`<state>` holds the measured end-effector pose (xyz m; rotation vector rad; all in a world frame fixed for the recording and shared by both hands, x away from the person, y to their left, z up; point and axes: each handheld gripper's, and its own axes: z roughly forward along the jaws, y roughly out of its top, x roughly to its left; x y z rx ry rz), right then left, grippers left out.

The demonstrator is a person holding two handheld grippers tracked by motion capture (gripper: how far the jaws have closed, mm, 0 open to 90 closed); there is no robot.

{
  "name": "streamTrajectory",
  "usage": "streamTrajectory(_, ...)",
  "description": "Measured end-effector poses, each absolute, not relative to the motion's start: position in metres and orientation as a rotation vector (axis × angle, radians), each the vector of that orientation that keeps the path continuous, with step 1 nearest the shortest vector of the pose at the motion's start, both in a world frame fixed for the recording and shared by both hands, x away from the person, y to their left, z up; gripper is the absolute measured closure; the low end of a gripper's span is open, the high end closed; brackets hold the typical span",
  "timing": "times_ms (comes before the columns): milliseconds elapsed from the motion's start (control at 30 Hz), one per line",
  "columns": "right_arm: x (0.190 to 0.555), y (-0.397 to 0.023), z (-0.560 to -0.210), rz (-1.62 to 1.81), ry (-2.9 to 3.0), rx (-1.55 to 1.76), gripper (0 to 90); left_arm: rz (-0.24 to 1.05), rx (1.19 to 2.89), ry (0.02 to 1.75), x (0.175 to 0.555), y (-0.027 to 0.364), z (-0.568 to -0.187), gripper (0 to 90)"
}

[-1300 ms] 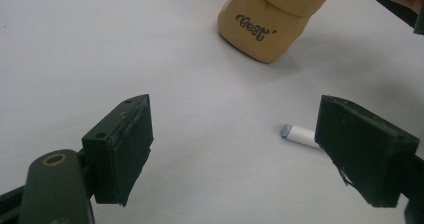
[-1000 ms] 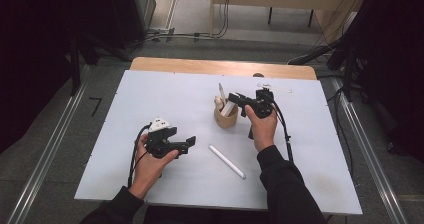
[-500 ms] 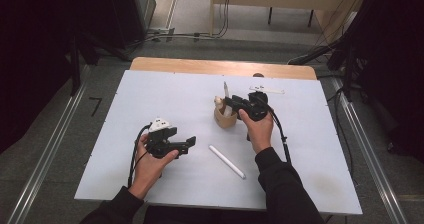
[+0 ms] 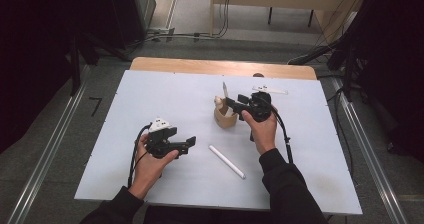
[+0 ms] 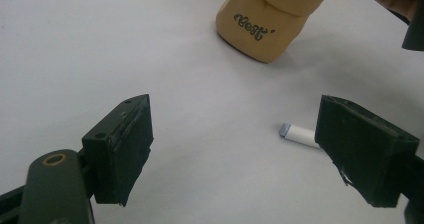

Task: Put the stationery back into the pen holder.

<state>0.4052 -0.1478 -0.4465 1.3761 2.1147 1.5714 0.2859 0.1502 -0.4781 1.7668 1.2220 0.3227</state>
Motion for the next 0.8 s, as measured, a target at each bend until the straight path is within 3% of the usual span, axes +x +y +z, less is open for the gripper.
streamTrajectory(300, 0.392, -0.157, -0.446, 1.545, 2.109, 1.339, 22.8, 0.328, 1.773, 1.226, 0.286, 0.15, -0.479, 16.1)
streamTrajectory(800, 0.362, -0.162, -0.456, 1.497, 2.166, 1.293, 19.9, 0.328, 1.755, 1.246, 0.288, 0.154, -0.48, 16.1)
